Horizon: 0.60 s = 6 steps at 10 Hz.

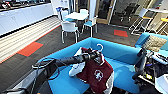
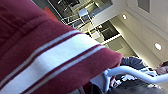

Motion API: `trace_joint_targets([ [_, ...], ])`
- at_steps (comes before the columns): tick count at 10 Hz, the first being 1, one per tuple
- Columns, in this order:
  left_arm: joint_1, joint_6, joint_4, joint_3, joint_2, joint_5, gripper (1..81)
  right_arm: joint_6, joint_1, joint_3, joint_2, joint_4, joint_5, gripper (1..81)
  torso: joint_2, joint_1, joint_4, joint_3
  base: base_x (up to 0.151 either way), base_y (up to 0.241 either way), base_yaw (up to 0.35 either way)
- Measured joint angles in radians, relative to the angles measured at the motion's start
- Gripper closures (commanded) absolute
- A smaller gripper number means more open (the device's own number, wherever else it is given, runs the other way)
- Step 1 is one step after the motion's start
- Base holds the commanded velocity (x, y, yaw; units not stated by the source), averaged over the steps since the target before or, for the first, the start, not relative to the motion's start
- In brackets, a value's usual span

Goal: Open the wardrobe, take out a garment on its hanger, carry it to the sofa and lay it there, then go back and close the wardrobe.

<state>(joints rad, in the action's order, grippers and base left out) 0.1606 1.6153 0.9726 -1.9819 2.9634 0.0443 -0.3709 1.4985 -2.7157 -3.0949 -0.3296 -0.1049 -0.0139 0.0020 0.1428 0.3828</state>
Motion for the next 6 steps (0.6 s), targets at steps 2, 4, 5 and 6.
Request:
trace_joint_targets([
  [2,0.031,0.002,0.028,-0.017,-0.048,-0.001,81.1,0.0,0.0,0.0,0.0,0.0,0.0,1.0,0.0,0.0,0.0,0.0,0.0,0.0,0.0],
  [4,0.061,0.002,0.069,-0.018,-0.084,0.001,81.1,0.0,0.0,0.0,0.0,0.0,0.0,1.0,0.0,0.0,0.0,0.0,0.0,0.0,0.0],
  [5,0.084,0.002,0.1,-0.018,-0.1,0.002,81.1,0.001,0.0,0.0,0.0,0.0,0.0,1.0,0.0,0.0,0.0,0.0,0.0,0.0,0.0],
  [6,0.106,0.001,0.125,-0.018,-0.115,0.003,81.1,0.0,0.0,0.0,0.0,0.0,0.0,1.0,0.0,0.0,0.0,0.0,0.0,0.0,0.0],
])
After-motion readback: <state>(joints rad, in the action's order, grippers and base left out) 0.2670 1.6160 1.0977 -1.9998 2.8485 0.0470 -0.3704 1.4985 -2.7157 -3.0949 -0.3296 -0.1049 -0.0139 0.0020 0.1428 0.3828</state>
